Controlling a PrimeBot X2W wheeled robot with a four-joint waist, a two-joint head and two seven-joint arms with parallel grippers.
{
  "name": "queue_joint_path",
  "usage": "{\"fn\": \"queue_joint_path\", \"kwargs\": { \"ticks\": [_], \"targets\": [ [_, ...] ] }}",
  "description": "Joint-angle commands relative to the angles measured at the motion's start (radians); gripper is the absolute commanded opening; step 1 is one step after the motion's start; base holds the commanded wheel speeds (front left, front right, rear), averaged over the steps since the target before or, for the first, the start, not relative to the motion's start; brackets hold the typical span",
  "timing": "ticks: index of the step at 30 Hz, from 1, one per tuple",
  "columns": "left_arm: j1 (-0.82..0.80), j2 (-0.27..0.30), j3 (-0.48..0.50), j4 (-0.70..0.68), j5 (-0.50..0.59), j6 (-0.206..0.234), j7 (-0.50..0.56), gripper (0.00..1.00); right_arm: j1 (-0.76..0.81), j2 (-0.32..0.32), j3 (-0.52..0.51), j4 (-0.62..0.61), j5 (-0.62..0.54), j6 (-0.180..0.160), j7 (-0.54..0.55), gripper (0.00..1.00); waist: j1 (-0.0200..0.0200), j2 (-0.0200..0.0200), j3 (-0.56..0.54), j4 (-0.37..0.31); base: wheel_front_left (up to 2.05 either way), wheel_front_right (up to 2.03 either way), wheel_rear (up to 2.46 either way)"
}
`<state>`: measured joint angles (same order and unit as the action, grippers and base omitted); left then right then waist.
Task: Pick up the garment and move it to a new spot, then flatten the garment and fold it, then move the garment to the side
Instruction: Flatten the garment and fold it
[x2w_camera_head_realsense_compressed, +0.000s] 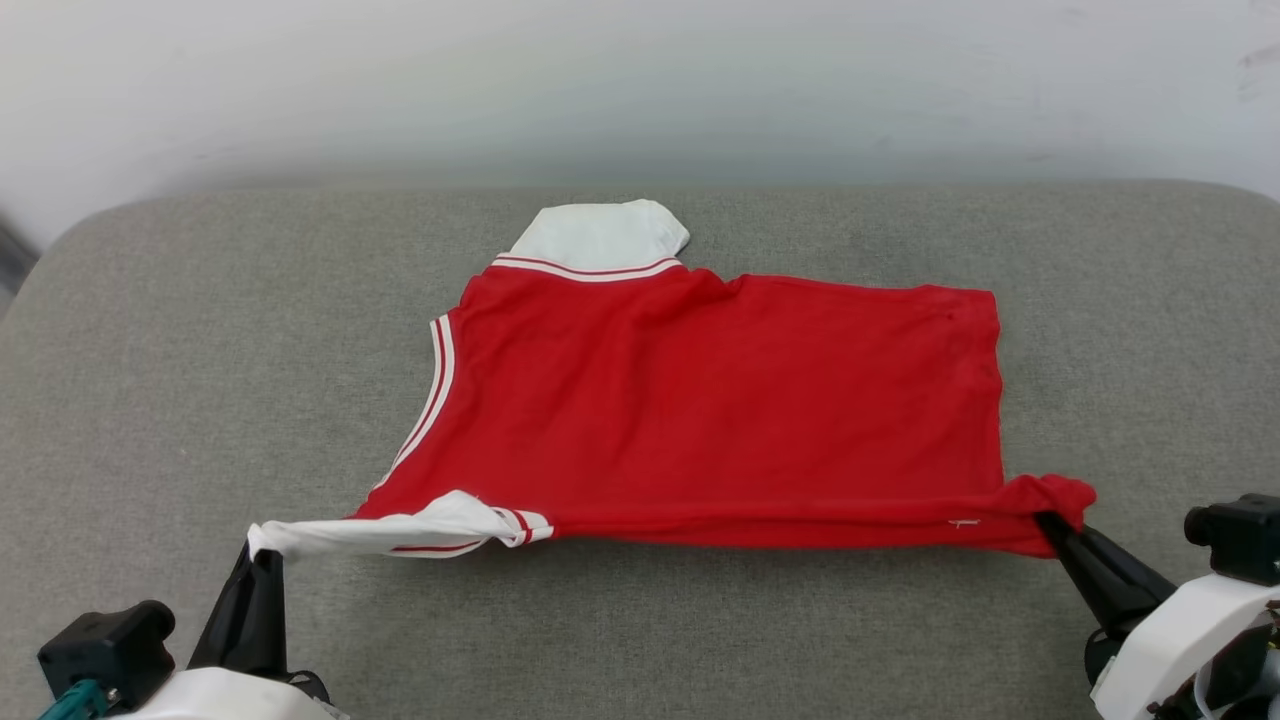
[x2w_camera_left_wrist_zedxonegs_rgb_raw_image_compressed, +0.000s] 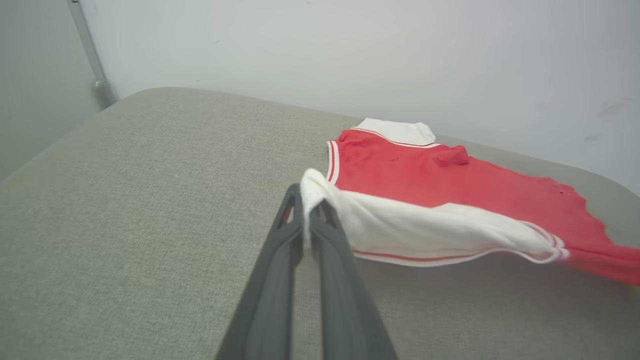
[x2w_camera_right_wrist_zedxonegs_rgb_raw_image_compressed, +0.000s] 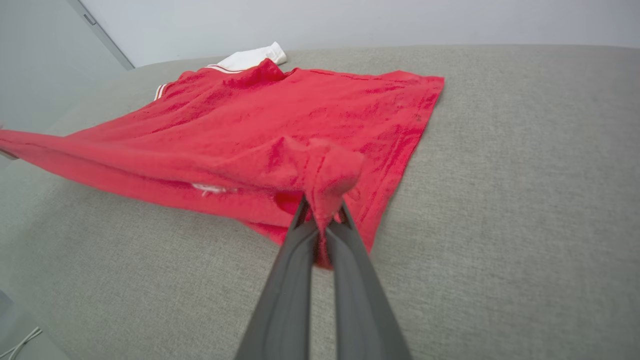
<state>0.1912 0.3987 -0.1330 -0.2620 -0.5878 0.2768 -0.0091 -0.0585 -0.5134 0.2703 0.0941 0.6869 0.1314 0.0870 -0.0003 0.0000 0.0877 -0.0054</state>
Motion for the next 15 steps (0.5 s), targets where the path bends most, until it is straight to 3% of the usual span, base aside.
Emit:
{"fn": "queue_joint_path", "kwargs": {
  "ticks": [1,7,15],
  "targets": [
    [0.01,0.008,0.003,-0.041,0.01,0.015,0.013,0.0,0.034,0.02,-0.047,-0.044,-0.028,-0.001,0.028,0.0,0.0003,0.0,0.004,0.001,0.0,0.0,0.0],
    [-0.063,0.008,-0.02,-0.051,0.003,0.003,0.043,0.0,0.05,0.097,-0.141,-0.115,-0.094,-0.001,0.157,0.0,0.0003,0.0,0.037,-0.005,0.0,0.0,0.0],
    [-0.261,-0.024,-0.068,0.153,-0.022,-0.072,0.043,0.0,-0.071,0.137,-0.13,-0.039,-0.148,-0.001,0.227,0.0,0.0003,0.0,0.109,-0.025,0.0,0.0,0.0]
  ]
}}
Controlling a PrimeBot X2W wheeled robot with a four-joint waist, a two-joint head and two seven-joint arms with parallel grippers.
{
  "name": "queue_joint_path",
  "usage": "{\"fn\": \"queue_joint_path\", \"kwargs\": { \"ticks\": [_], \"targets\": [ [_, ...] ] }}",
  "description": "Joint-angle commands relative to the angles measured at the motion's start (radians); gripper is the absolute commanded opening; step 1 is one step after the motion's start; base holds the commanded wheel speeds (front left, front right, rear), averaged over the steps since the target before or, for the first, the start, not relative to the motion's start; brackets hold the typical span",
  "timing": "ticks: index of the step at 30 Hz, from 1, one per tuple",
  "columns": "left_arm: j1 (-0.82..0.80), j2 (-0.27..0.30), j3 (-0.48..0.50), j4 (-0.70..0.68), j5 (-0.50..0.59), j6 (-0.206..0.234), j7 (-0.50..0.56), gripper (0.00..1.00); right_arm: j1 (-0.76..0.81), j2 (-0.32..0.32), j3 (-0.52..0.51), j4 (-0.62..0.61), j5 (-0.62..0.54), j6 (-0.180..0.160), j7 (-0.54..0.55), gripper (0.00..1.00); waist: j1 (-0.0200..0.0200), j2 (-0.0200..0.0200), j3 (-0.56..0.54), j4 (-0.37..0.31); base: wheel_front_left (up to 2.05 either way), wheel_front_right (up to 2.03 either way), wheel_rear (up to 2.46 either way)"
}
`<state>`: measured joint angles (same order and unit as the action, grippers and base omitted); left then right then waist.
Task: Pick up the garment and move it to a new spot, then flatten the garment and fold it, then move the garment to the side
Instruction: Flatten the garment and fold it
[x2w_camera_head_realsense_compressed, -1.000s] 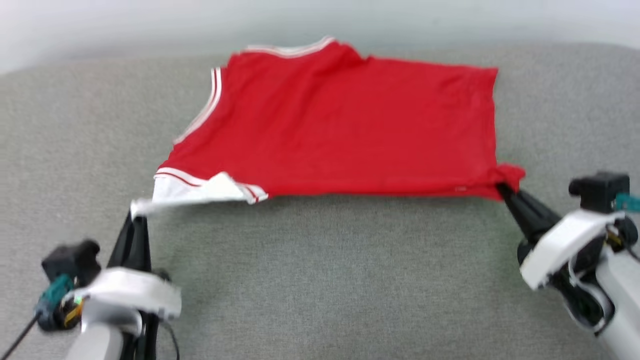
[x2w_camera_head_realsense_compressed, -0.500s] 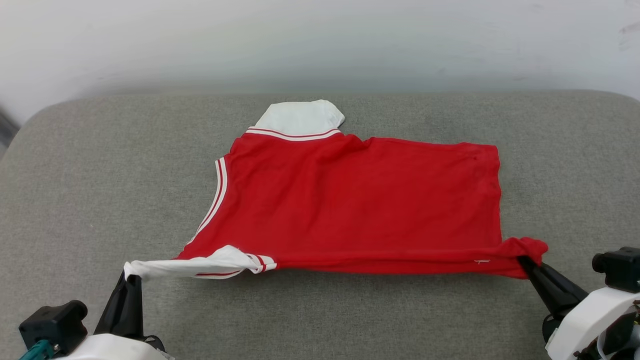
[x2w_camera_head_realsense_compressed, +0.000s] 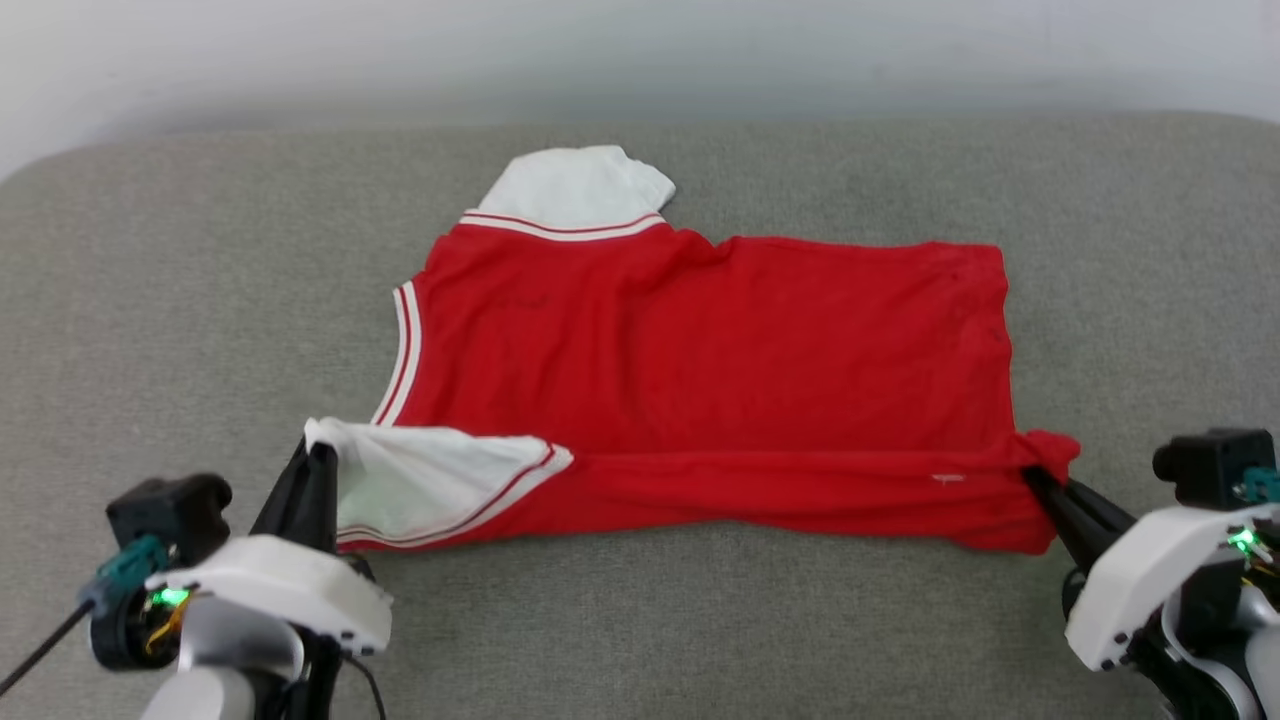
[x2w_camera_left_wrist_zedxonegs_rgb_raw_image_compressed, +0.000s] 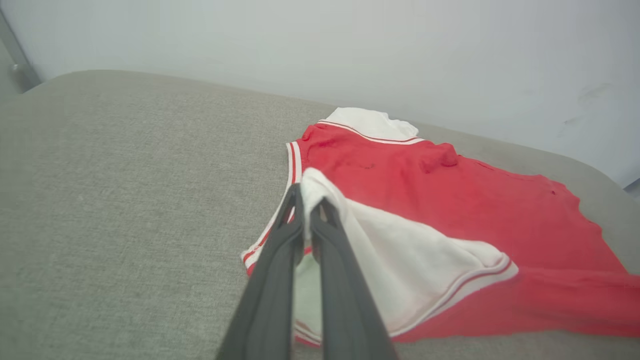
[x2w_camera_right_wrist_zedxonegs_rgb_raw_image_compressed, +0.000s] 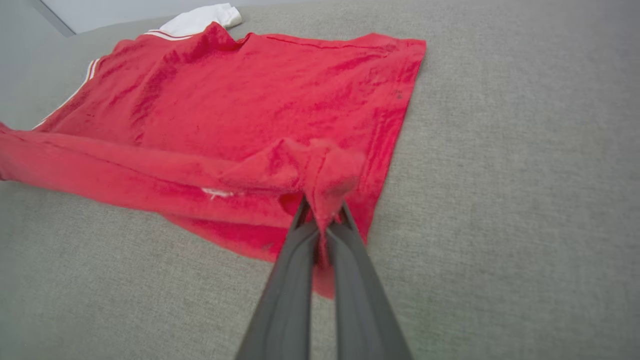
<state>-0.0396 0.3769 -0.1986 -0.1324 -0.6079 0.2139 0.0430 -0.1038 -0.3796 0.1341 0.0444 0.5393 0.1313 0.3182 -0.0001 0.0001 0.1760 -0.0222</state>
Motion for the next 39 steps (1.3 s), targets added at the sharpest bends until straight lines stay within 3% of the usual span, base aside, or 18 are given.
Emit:
{"fn": "queue_joint_path", "kwargs": {
  "ticks": [1,18,19,20,21,22,23,24,33,39],
  "targets": [
    [-0.055,-0.008,-0.008,0.053,-0.004,-0.019,-0.013,0.0,-0.044,0.01,0.016,0.025,0.004,-0.001,-0.005,0.0,0.0001,-0.0001,0.03,-0.012,0.0,0.0,0.0],
    [-0.361,-0.076,-0.035,0.499,-0.049,-0.138,-0.062,0.0,-0.285,0.016,0.175,0.296,0.025,-0.001,-0.12,0.01,0.0001,-0.0001,0.161,-0.036,0.0,0.0,0.0],
    [-0.371,-0.085,-0.039,0.524,-0.059,-0.148,-0.058,0.0,-0.293,0.014,0.186,0.313,0.023,-0.001,-0.127,0.14,0.0001,-0.0001,0.163,-0.036,0.0,0.0,0.0],
    [-0.382,-0.089,-0.039,0.548,-0.064,-0.155,-0.058,0.0,-0.3,0.013,0.196,0.327,0.025,-0.001,-0.136,0.46,0.0001,-0.0001,0.164,-0.036,0.0,0.0,0.0],
    [-0.391,-0.09,-0.04,0.568,-0.067,-0.164,-0.06,0.14,-0.307,0.012,0.205,0.341,0.028,-0.001,-0.146,1.0,0.0001,-0.0001,0.165,-0.037,0.0,0.0,0.0],
    [-0.396,-0.093,-0.043,0.588,-0.073,-0.171,-0.054,0.47,-0.313,0.009,0.212,0.349,0.023,-0.001,-0.164,1.0,0.0001,-0.0001,0.165,-0.037,0.0,0.0,0.0],
    [-0.399,-0.098,-0.043,0.606,-0.08,-0.178,-0.05,0.92,-0.319,0.007,0.22,0.356,0.021,-0.001,-0.182,1.0,0.0001,-0.0001,0.164,-0.038,0.0,0.0,0.0],
    [-0.402,-0.1,-0.043,0.619,-0.082,-0.181,-0.052,1.0,-0.321,0.007,0.231,0.357,0.026,-0.001,-0.2,1.0,0.0001,-0.0001,0.162,-0.038,0.0,0.0,0.0],
    [-0.398,-0.044,-0.018,0.631,-0.1,-0.193,-0.039,1.0,-0.316,-0.013,0.214,0.292,-0.01,-0.001,-0.419,1.0,0.0001,-0.0001,0.101,-0.048,0.0,0.0,0.0],
    [-0.357,0.045,-0.02,0.532,-0.106,-0.179,0.088,1.0,-0.263,0.022,0.143,0.233,-0.066,-0.001,-0.44,1.0,0.0001,-0.0001,0.054,-0.063,0.0,0.0,0.0]
  ]
}}
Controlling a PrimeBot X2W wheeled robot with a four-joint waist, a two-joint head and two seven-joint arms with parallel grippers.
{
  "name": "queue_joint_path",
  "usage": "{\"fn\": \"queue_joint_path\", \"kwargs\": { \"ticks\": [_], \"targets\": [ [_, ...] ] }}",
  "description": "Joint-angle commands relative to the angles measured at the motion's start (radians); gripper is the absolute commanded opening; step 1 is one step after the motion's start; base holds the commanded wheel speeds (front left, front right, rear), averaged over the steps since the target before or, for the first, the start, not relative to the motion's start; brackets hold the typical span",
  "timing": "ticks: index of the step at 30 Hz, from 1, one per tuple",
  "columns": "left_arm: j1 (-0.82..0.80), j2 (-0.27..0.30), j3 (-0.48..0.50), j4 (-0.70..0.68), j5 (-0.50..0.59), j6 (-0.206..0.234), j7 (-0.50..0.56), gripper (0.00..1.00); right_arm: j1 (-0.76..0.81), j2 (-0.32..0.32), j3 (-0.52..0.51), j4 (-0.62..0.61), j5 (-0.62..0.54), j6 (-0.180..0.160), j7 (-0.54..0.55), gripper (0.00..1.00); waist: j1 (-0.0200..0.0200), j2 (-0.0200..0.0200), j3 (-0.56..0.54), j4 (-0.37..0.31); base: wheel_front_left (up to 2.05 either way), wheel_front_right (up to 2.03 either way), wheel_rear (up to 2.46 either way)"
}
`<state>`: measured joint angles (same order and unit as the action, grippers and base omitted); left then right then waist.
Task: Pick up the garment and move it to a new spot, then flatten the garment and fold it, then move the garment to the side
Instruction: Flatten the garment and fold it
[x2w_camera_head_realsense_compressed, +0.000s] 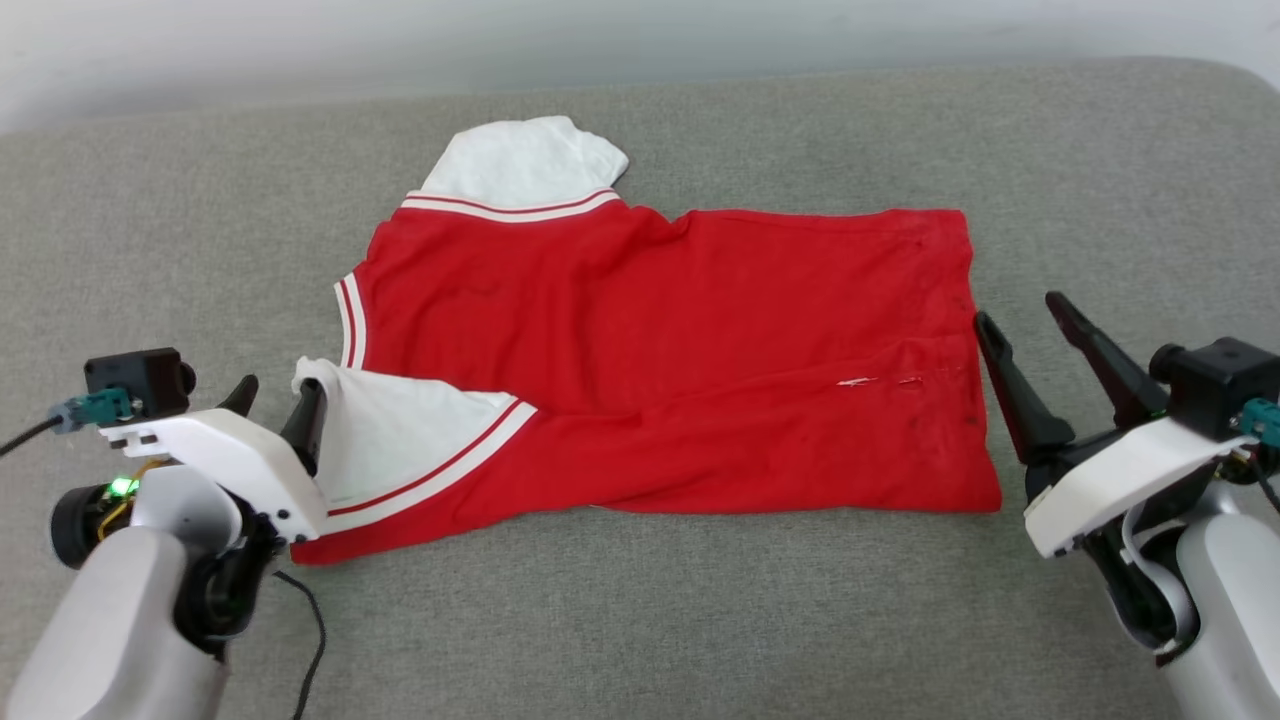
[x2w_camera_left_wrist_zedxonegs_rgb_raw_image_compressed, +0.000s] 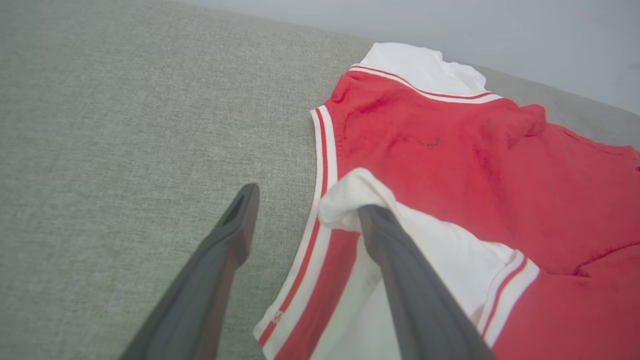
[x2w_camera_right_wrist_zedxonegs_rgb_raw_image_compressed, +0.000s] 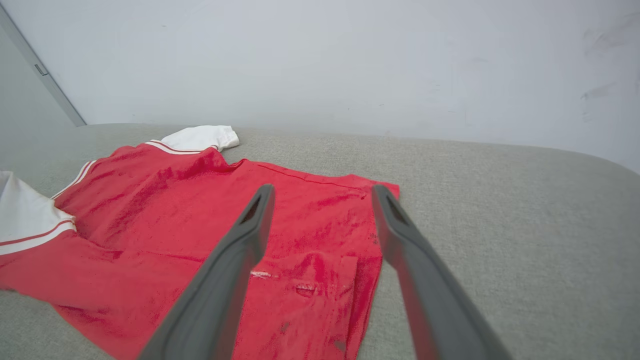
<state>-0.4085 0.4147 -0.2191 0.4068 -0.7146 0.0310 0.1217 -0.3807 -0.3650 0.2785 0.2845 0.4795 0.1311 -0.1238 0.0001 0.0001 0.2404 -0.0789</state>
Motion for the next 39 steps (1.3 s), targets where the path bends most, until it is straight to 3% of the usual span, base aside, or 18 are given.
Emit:
{"fn": "queue_joint_path", "kwargs": {
  "ticks": [1,11,18,22,23,24,32,34,39],
  "targets": [
    [0.021,0.024,-0.004,-0.035,-0.001,0.004,0.041,1.0,0.029,0.012,-0.011,-0.018,-0.011,-0.001,0.012,1.0,-0.0001,-0.0001,-0.015,-0.009,0.0,0.0,0.0],
    [0.131,0.2,0.001,-0.274,-0.054,0.063,0.37,1.0,0.147,0.088,-0.129,-0.238,-0.086,-0.001,0.052,1.0,-0.0001,-0.0001,0.004,-0.06,0.0,0.0,0.0],
    [0.219,0.247,0.014,-0.347,-0.119,0.128,0.534,1.0,0.178,0.131,-0.155,-0.367,-0.114,-0.001,0.068,1.0,-0.0001,-0.0001,0.073,-0.109,0.0,0.0,0.0],
    [0.272,0.246,0.014,-0.347,-0.15,0.164,0.593,1.0,0.178,0.143,-0.161,-0.399,-0.116,-0.001,0.061,1.0,-0.0001,-0.0001,0.104,-0.127,0.0,0.0,0.0],
    [0.3,0.223,0.002,-0.352,-0.186,0.168,0.632,0.55,0.177,0.145,-0.165,-0.407,-0.115,-0.001,0.058,1.0,-0.0001,-0.0001,0.117,-0.136,0.0,0.0,0.0],
    [0.301,0.212,0.004,-0.359,-0.199,0.165,0.632,0.0,0.177,0.145,-0.167,-0.408,-0.116,-0.001,0.057,1.0,-0.0001,-0.0001,0.119,-0.137,0.0,0.0,0.0],
    [0.261,0.221,0.04,-0.438,-0.151,0.145,0.511,0.0,0.193,0.125,-0.205,-0.411,-0.103,-0.001,0.1,1.0,-0.0001,-0.0001,0.096,-0.114,0.0,0.0,0.0],
    [0.245,0.224,0.048,-0.466,-0.132,0.148,0.477,0.0,0.198,0.112,-0.214,-0.396,-0.075,-0.001,0.156,1.0,-0.0001,-0.0001,0.087,-0.099,0.0,0.0,0.0],
    [0.223,0.219,0.042,-0.541,-0.082,0.155,0.421,0.0,0.207,0.053,-0.233,-0.336,0.031,-0.001,0.418,1.0,-0.0001,-0.0001,0.074,-0.053,0.0,0.0,0.0]
  ]
}}
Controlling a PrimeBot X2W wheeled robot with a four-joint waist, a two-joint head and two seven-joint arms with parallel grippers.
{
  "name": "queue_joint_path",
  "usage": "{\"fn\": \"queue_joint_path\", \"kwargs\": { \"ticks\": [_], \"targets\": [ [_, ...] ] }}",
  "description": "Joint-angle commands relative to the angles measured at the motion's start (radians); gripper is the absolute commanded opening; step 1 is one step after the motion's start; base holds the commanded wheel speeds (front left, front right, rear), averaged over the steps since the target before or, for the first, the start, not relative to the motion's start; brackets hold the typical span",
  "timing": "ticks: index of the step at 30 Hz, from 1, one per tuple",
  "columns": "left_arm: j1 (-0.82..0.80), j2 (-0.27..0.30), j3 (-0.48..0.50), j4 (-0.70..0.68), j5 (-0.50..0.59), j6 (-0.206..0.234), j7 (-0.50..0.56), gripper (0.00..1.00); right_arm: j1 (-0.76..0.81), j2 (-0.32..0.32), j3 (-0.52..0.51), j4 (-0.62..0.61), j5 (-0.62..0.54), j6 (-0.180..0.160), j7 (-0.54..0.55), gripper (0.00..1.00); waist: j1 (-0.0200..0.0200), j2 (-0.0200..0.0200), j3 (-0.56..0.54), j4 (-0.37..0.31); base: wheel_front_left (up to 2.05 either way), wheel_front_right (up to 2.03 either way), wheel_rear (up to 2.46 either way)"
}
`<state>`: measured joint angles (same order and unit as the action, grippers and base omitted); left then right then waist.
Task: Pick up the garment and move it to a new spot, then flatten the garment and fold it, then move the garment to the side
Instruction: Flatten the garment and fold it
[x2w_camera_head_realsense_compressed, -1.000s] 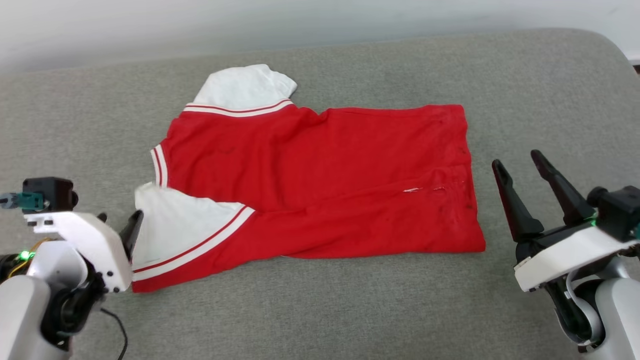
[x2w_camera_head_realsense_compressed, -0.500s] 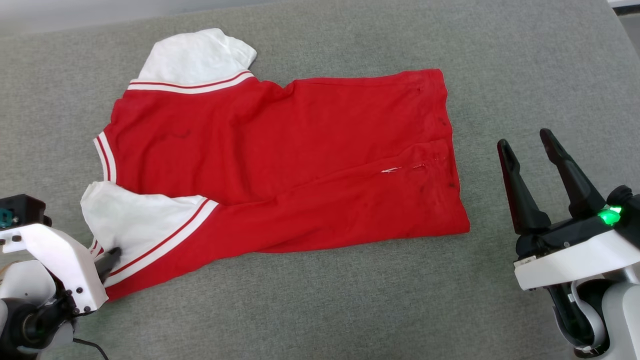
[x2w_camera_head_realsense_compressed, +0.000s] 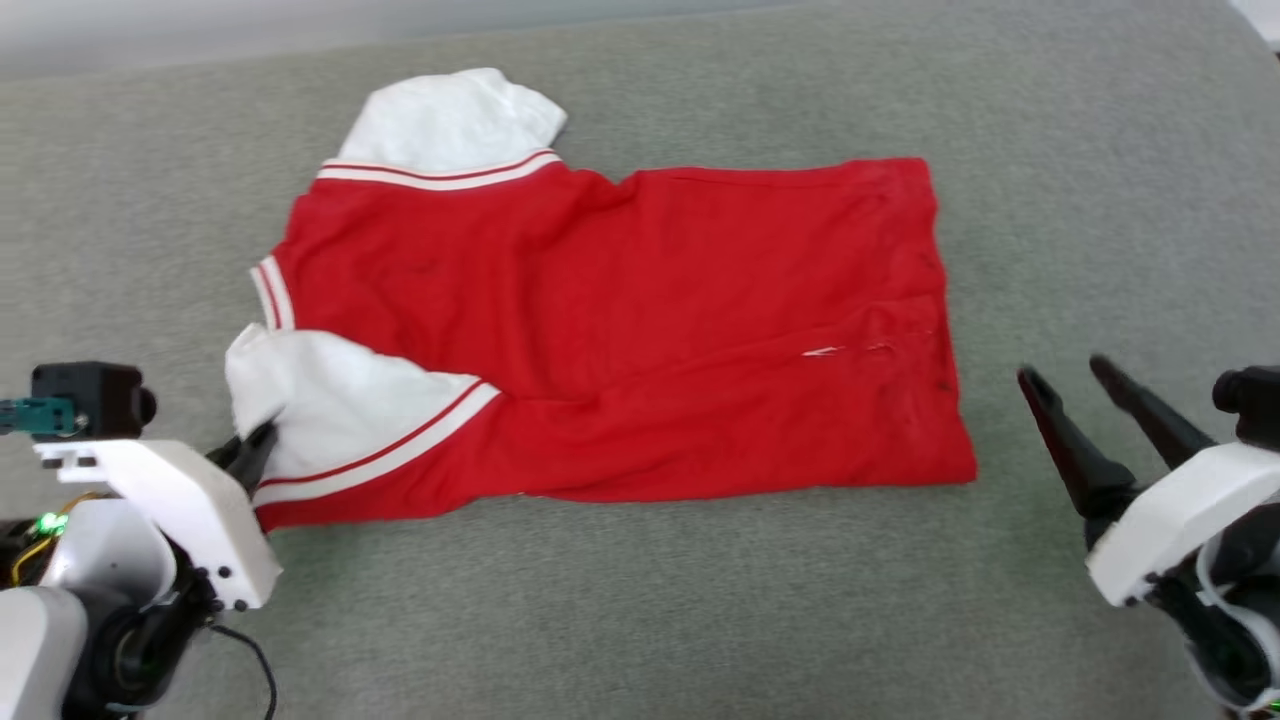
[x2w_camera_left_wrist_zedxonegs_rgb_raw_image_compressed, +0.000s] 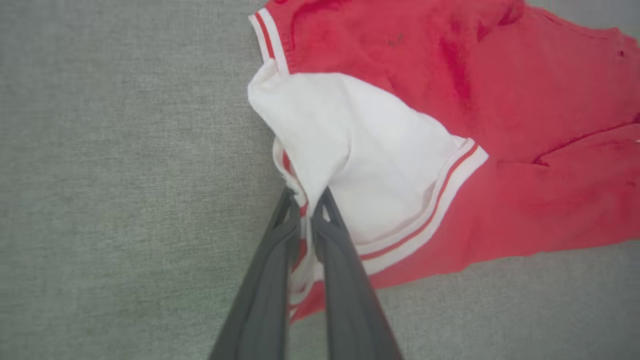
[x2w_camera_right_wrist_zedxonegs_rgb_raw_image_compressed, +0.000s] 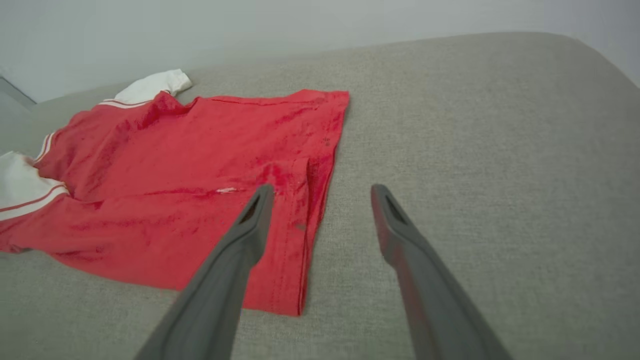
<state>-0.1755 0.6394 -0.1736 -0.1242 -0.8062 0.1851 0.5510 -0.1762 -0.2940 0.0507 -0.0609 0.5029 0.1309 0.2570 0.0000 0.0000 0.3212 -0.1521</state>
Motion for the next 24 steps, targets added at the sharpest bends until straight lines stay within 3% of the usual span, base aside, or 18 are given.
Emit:
{"fn": "queue_joint_path", "kwargs": {
  "ticks": [1,7,18,19,20,21,24],
  "targets": [
    [-0.016,-0.005,-0.006,-0.025,0.02,0.004,-0.014,0.0,0.004,-0.032,-0.009,0.02,0.026,-0.001,0.09,1.0,0.0,0.0,-0.006,0.03,0.0,0.0,0.0],
    [-0.05,-0.021,-0.042,-0.093,0.063,0.007,-0.037,0.0,-0.029,-0.064,-0.013,0.062,0.092,0.0,0.336,1.0,0.0,0.0,0.016,0.081,0.0,0.0,0.0],
    [-0.104,-0.055,-0.096,-0.095,0.094,-0.004,-0.048,0.0,-0.117,-0.023,0.103,0.249,0.119,0.0,0.494,1.0,0.0,0.0,0.07,0.122,0.0,0.0,0.0],
    [-0.104,-0.058,-0.098,-0.089,0.093,-0.005,-0.048,0.0,-0.12,-0.02,0.123,0.26,0.124,0.0,0.503,0.45,0.0,0.0,0.071,0.122,0.0,0.0,0.0],
    [-0.104,-0.061,-0.098,-0.082,0.09,-0.003,-0.05,0.0,-0.121,-0.018,0.138,0.274,0.132,0.001,0.512,0.19,0.0,0.0,0.071,0.122,0.0,0.0,0.0],
    [-0.102,-0.064,-0.097,-0.076,0.087,-0.001,-0.051,0.0,-0.123,-0.019,0.151,0.28,0.135,0.001,0.514,0.0,0.0,0.0,0.07,0.121,0.0,0.0,0.0],
    [-0.096,-0.069,-0.092,-0.062,0.081,0.002,-0.062,0.0,-0.147,-0.04,0.157,0.279,0.135,0.001,0.486,0.0,0.0,0.0,0.06,0.116,0.0,0.0,0.0]
  ]
}}
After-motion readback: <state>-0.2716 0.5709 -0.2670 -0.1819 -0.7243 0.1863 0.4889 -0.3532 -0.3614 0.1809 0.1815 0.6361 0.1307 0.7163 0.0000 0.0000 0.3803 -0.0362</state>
